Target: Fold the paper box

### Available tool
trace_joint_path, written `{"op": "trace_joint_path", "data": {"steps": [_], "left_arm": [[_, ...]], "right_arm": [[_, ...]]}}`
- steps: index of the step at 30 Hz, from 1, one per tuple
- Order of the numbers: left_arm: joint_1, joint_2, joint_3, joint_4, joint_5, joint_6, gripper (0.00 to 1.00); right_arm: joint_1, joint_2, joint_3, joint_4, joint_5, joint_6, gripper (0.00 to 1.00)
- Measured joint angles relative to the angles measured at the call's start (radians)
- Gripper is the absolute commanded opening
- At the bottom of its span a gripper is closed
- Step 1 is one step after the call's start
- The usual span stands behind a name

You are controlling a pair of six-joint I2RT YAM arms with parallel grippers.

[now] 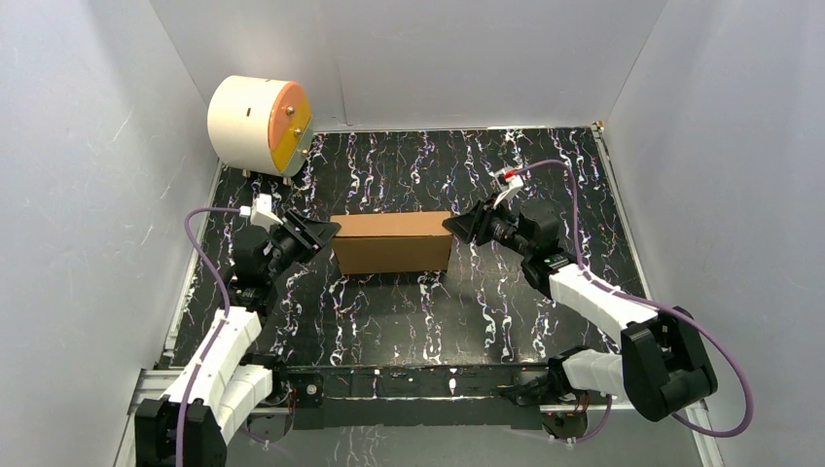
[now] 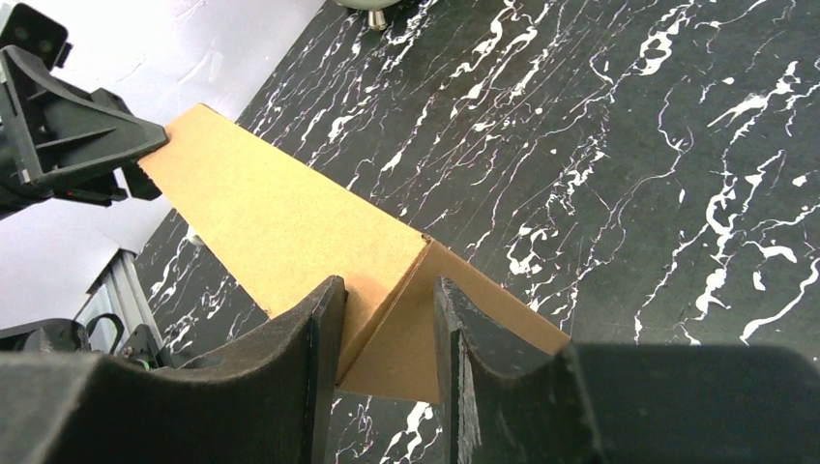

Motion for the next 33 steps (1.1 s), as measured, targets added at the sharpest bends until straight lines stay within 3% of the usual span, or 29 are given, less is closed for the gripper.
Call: {"op": "trace_joint_path", "data": {"steps": [3, 12, 20, 25, 33], "left_arm": [[0.030, 0.017, -0.001, 0.015, 0.052, -0.011, 0.42], [0.124, 0.050, -0.005, 0.019, 0.198, -0.033, 0.19], [0.151, 0.063, -0.008, -0.005, 0.222, -0.043, 0.06], [0.149, 0.062, -0.008, -0.028, 0.208, -0.042, 0.00], [0.149, 0.039, -0.048, 0.016, 0.200, -0.078, 0.00]], "right_arm": [[-0.007, 0.018, -0.003, 0.030, -0.031, -0.001, 0.38], [-0.018, 0.043, 0.007, 0.048, -0.064, -0.015, 0.38], [-0.019, 0.045, 0.046, -0.022, -0.080, -0.037, 0.37], [-0.021, 0.039, 0.077, -0.077, -0.091, -0.042, 0.37], [-0.029, 0.042, 0.114, -0.152, -0.133, -0.045, 0.38]]}}
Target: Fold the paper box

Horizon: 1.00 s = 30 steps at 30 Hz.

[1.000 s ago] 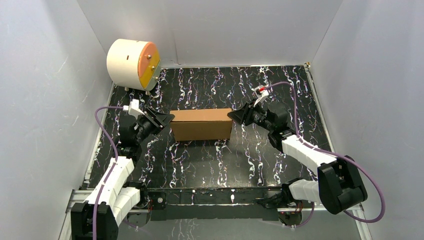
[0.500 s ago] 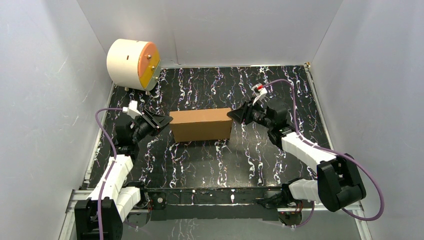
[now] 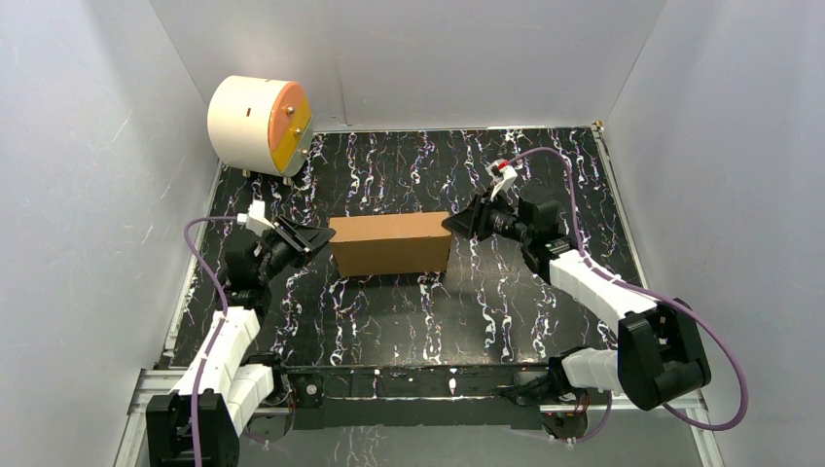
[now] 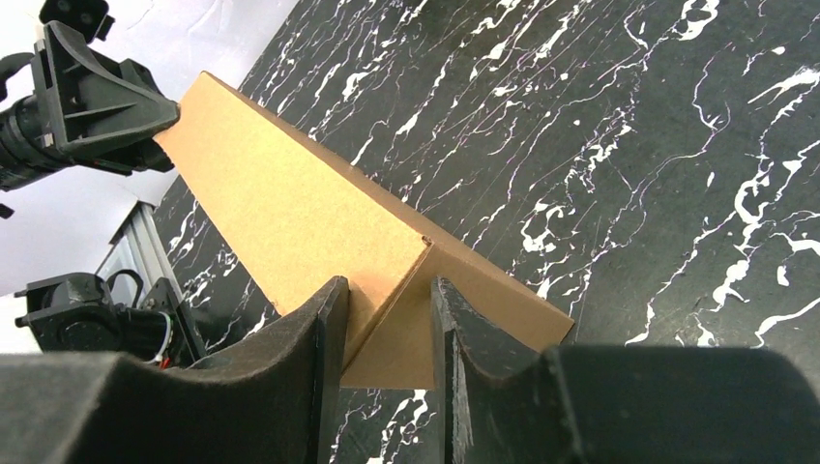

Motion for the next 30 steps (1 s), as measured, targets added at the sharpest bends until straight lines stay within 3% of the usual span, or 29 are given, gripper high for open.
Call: {"op": "trace_joint_path", "data": {"steps": [2, 8, 15, 22, 27, 30], "left_arm": [[0.001, -0.006, -0.018, 0.030, 0.002, -0.019, 0.01], [0.006, -0.008, 0.002, 0.013, 0.010, -0.025, 0.20], [0.009, 0.014, 0.109, -0.167, 0.039, 0.085, 0.26], [0.049, 0.049, 0.145, -0.212, 0.132, 0.142, 0.34], [0.103, 0.087, 0.158, -0.222, 0.235, 0.164, 0.35], [0.135, 0.104, 0.158, -0.223, 0.293, 0.169, 0.27]], "right_arm": [[-0.003, 0.000, 0.003, -0.010, -0.012, 0.000, 0.38], [-0.005, 0.000, 0.012, -0.030, -0.018, -0.009, 0.38], [-0.014, 0.002, 0.018, -0.042, -0.051, -0.015, 0.38], [-0.026, 0.023, 0.052, -0.082, -0.097, -0.024, 0.40], [-0.029, 0.048, 0.071, -0.084, -0.123, -0.022, 0.40], [-0.030, 0.065, 0.082, -0.080, -0.140, -0.017, 0.38]]}}
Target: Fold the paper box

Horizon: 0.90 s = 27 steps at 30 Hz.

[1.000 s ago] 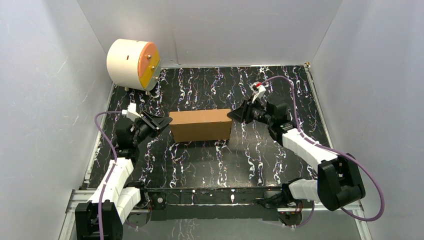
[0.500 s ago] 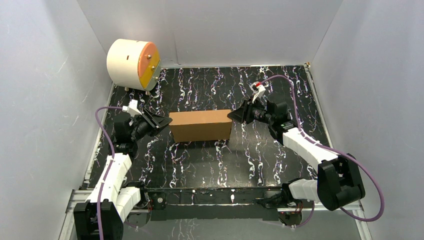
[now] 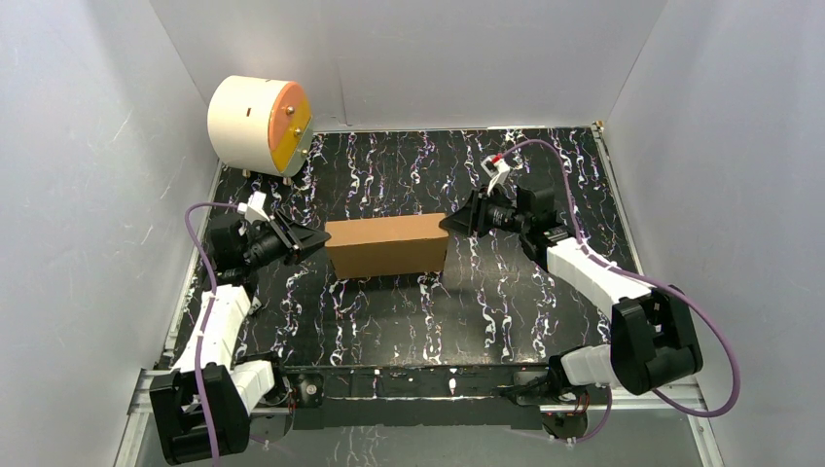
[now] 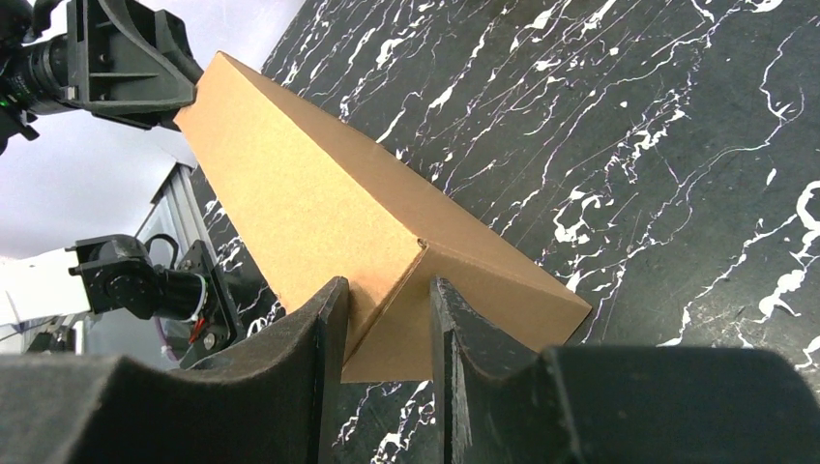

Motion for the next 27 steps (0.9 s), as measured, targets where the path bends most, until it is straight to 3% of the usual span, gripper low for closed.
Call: {"op": "trace_joint_path", "data": {"steps": [5, 9, 17, 22, 27], "left_arm": [[0.012, 0.004, -0.011, 0.023, 0.016, 0.010, 0.10], [0.015, 0.001, -0.056, 0.103, 0.021, -0.004, 0.04], [-0.008, 0.019, -0.107, 0.276, -0.003, -0.109, 0.09], [-0.032, 0.084, -0.100, 0.364, -0.011, -0.176, 0.19], [-0.048, 0.086, -0.061, 0.305, -0.044, -0.162, 0.19]], "right_arm": [[-0.002, 0.029, 0.018, 0.006, -0.019, 0.000, 0.33], [-0.006, 0.047, 0.019, 0.029, -0.027, -0.001, 0.32], [-0.021, 0.122, 0.085, 0.049, -0.041, -0.008, 0.32], [-0.042, 0.166, 0.163, -0.014, -0.036, -0.023, 0.43], [-0.047, 0.166, 0.194, -0.093, -0.037, -0.032, 0.60]]}}
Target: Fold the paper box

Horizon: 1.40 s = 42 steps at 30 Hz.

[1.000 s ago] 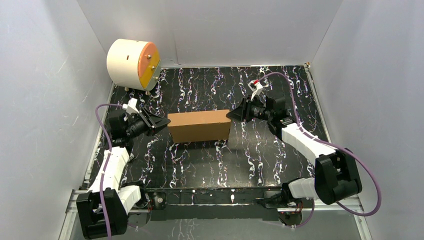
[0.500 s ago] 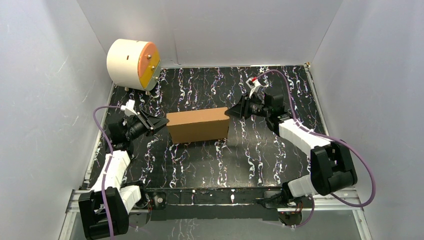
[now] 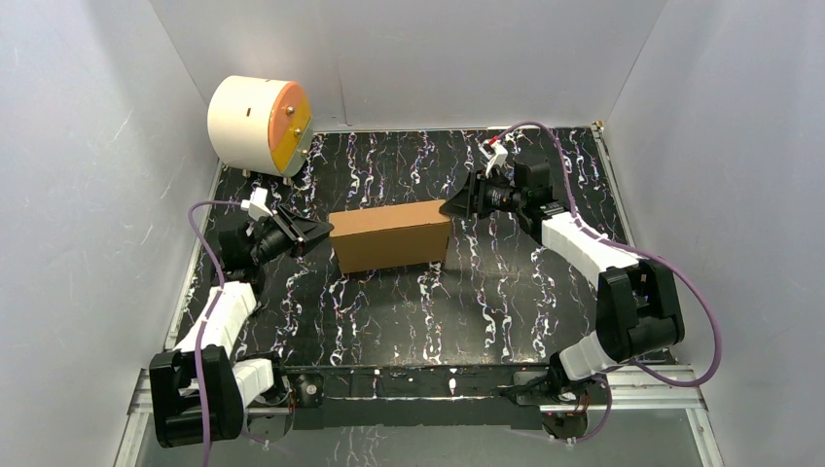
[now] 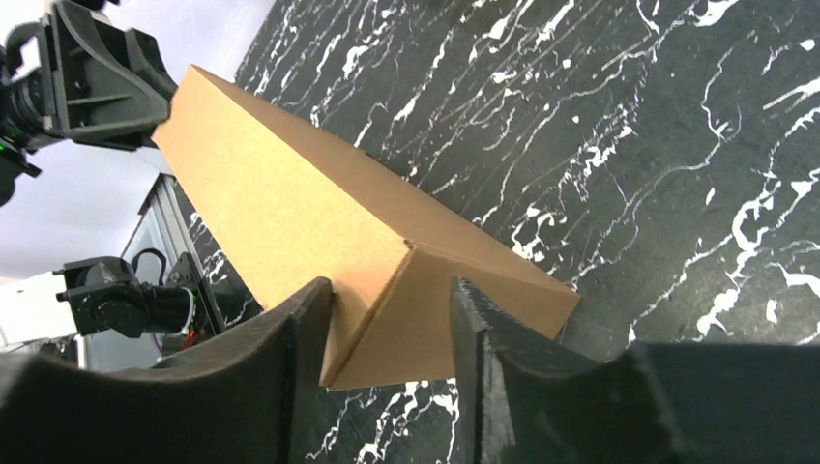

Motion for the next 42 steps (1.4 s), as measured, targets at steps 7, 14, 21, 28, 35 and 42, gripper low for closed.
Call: {"op": "trace_joint_path", "data": {"steps": [7, 14, 21, 28, 35, 42], "left_arm": [[-0.008, -0.008, 0.016, -0.047, -0.020, 0.015, 0.19], [-0.008, -0.008, 0.018, -0.050, -0.022, 0.014, 0.19], [-0.008, -0.008, 0.018, -0.050, -0.022, 0.014, 0.18], [-0.008, 0.008, 0.019, -0.042, -0.008, 0.014, 0.19], [0.011, 0.035, 0.031, -0.040, 0.020, 0.014, 0.17], [0.031, 0.049, 0.025, -0.029, 0.059, 0.014, 0.02]], "right_arm": [[-0.029, -0.033, -0.021, -0.051, -0.024, 0.009, 0.64], [-0.040, -0.087, -0.101, -0.026, -0.071, 0.045, 0.62], [-0.044, -0.095, -0.151, 0.058, -0.112, 0.058, 0.46], [-0.048, -0.096, -0.235, 0.235, -0.146, 0.053, 0.32], [-0.048, -0.102, -0.323, 0.402, -0.112, 0.054, 0.26], [-0.048, -0.082, -0.334, 0.463, -0.123, 0.066, 0.24]]}}
